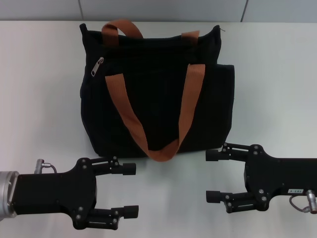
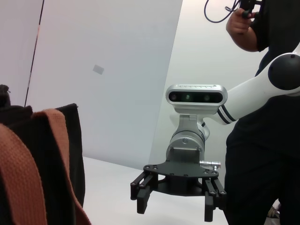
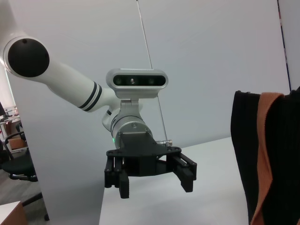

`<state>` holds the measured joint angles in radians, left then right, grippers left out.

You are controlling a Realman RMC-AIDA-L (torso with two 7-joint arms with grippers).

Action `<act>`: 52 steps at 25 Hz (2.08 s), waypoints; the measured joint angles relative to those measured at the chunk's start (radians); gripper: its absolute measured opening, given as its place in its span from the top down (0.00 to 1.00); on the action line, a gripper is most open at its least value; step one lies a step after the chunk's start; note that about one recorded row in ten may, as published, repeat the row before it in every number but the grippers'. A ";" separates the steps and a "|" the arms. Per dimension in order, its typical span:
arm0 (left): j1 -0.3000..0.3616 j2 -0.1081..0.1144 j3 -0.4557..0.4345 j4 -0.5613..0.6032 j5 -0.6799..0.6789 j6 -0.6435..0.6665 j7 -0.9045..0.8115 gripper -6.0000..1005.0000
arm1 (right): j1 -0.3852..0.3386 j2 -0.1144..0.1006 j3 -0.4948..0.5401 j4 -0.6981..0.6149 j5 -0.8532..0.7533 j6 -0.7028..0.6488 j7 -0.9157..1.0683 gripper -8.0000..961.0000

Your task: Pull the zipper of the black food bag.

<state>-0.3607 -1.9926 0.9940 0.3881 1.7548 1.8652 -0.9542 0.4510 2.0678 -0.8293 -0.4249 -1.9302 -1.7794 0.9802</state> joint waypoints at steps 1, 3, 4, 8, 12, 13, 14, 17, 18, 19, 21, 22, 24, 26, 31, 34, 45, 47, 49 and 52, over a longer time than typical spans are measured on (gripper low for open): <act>0.000 0.000 0.000 0.000 0.000 0.000 0.000 0.21 | 0.000 0.000 0.000 0.000 0.000 0.000 0.000 0.14; 0.000 0.000 0.000 0.000 0.000 0.000 0.000 0.21 | 0.000 0.000 0.001 0.000 0.000 0.000 0.000 0.14; 0.000 0.000 0.000 0.000 0.000 0.000 0.000 0.21 | 0.000 0.001 0.001 0.000 0.000 0.000 0.000 0.14; 0.000 0.000 0.001 0.000 0.000 -0.001 0.000 0.21 | 0.000 0.004 -0.002 0.000 0.000 0.002 0.000 0.14; 0.000 0.000 0.000 0.000 0.000 -0.002 -0.001 0.21 | 0.000 0.005 -0.005 0.000 -0.001 0.010 0.000 0.14; 0.000 0.000 0.000 0.000 0.000 -0.001 -0.001 0.21 | 0.000 0.005 -0.005 0.000 -0.001 0.012 0.000 0.14; 0.000 0.000 0.000 0.000 0.000 -0.001 -0.001 0.21 | 0.000 0.006 -0.005 0.000 -0.001 0.012 0.000 0.14; -0.003 -0.001 -0.003 0.000 -0.001 0.006 -0.004 0.21 | 0.000 0.006 -0.005 0.000 -0.001 0.012 0.000 0.14; -0.003 -0.001 -0.003 0.000 -0.001 0.006 -0.004 0.21 | 0.000 0.006 -0.005 0.000 -0.001 0.012 0.000 0.14; -0.006 -0.003 -0.003 0.000 -0.005 0.010 -0.005 0.21 | 0.000 0.006 -0.005 0.000 -0.001 0.012 0.000 0.14; -0.006 -0.003 -0.003 0.000 -0.005 0.010 -0.005 0.21 | 0.000 0.006 -0.004 0.000 -0.001 0.012 0.000 0.14; -0.008 -0.007 -0.015 0.000 -0.012 0.022 -0.005 0.21 | 0.000 0.006 -0.004 0.000 -0.001 0.013 0.000 0.14; -0.009 -0.021 -0.129 0.001 -0.023 0.091 0.012 0.21 | 0.000 0.006 -0.003 0.000 -0.001 0.013 0.000 0.14; -0.009 -0.023 -0.148 0.001 -0.023 0.101 0.017 0.21 | 0.000 0.006 -0.002 0.000 -0.001 0.012 0.000 0.14; -0.001 -0.049 -0.366 -0.001 -0.076 0.135 0.037 0.21 | 0.000 0.006 -0.001 0.000 -0.001 0.012 0.000 0.14; 0.004 -0.058 -0.477 -0.009 -0.120 0.125 0.037 0.21 | 0.000 0.006 -0.001 0.000 -0.001 0.012 0.000 0.14; -0.007 0.035 -0.566 0.004 -0.098 -0.086 -0.008 0.21 | 0.000 0.005 0.001 0.000 -0.001 0.012 0.000 0.14; -0.026 0.059 -0.562 0.032 0.002 -0.148 -0.013 0.21 | 0.000 0.005 0.002 0.000 -0.001 0.012 0.000 0.14; -0.031 0.060 -0.562 0.037 0.023 -0.155 -0.014 0.21 | 0.000 0.005 0.002 -0.002 -0.001 0.012 0.000 0.14; -0.076 0.039 -0.561 0.063 0.151 -0.214 -0.006 0.21 | 0.001 0.004 0.003 -0.005 -0.001 0.012 0.007 0.14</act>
<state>-0.4366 -1.9540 0.4326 0.4515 1.9057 1.6515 -0.9602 0.4522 2.0723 -0.8267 -0.4301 -1.9311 -1.7671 0.9867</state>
